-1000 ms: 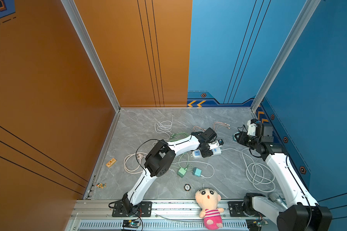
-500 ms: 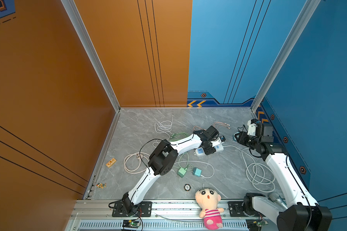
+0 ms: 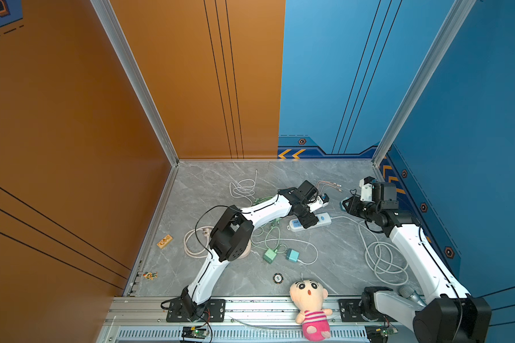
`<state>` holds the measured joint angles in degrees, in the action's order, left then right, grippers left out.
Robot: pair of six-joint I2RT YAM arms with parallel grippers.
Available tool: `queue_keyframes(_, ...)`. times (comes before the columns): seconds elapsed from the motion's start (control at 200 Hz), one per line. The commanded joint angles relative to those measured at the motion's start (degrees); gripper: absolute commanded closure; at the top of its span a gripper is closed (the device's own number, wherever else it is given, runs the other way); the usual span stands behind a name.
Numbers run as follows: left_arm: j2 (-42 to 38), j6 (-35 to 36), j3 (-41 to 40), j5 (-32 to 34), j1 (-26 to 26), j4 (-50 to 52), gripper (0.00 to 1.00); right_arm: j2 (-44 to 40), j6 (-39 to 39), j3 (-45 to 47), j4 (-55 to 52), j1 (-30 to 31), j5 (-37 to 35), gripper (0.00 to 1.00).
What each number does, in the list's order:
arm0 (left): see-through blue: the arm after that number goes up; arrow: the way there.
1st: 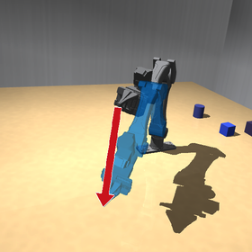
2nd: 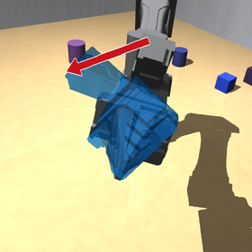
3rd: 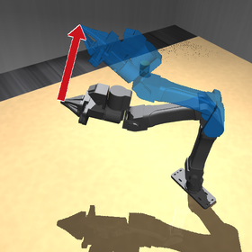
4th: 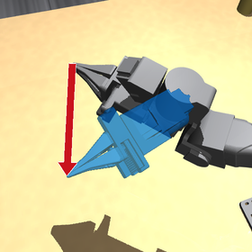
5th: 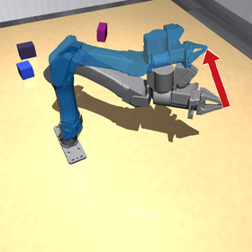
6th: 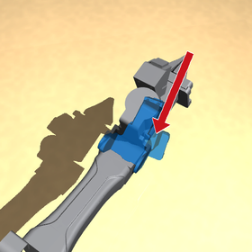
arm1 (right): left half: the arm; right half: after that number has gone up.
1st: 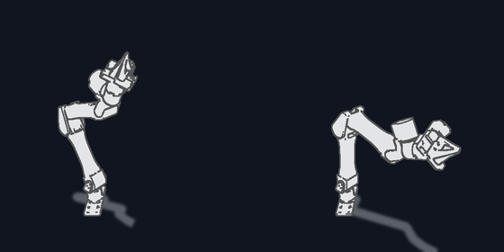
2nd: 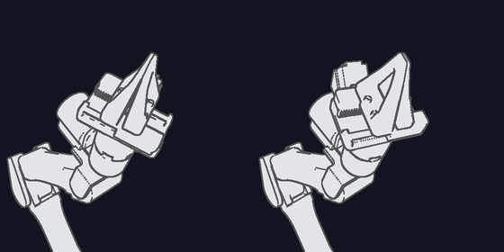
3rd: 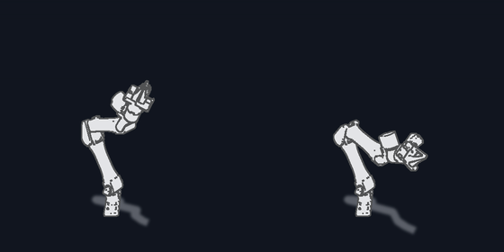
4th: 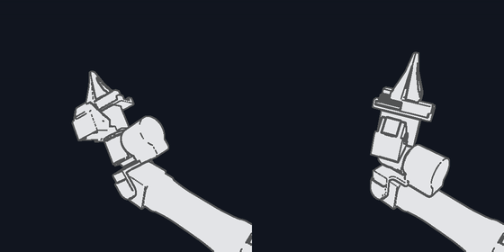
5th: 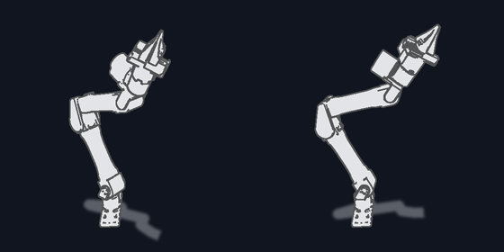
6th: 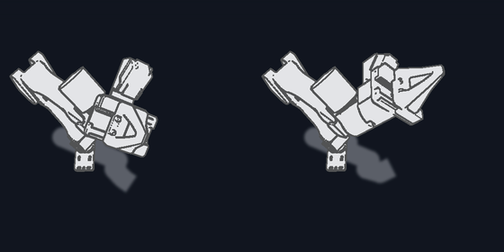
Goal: Insert plugs into power strip
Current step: Move the socket to the center of the table, then pass the plug.
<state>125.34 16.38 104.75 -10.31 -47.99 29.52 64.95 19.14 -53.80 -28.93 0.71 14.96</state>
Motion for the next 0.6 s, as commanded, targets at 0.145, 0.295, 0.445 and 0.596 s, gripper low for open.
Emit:
queue_keyframes(0.145, -9.2, -3.9, -11.1, -1.4, 4.3, -3.4, 0.25, 2.7, -5.0, -1.5, 0.8, 3.4, -1.1, 1.00)
queue_keyframes(0.295, -14.2, -11.2, -20.0, -4.6, 7.2, -9.9, 0.27, 4.5, -9.9, -1.7, 2.1, 9.0, -4.5, 1.00)
queue_keyframes(0.445, -18.7, -15.6, -24.2, -3.8, 8.4, -11.5, 0.30, 5.4, -12.7, -0.7, 7.0, 10.8, -3.4, 1.00)
queue_keyframes(0.596, -23.0, -16.4, -27.9, -4.9, 8.6, -12.6, 0.30, 6.3, -18.9, -0.2, 12.4, 11.0, 2.2, 1.00)
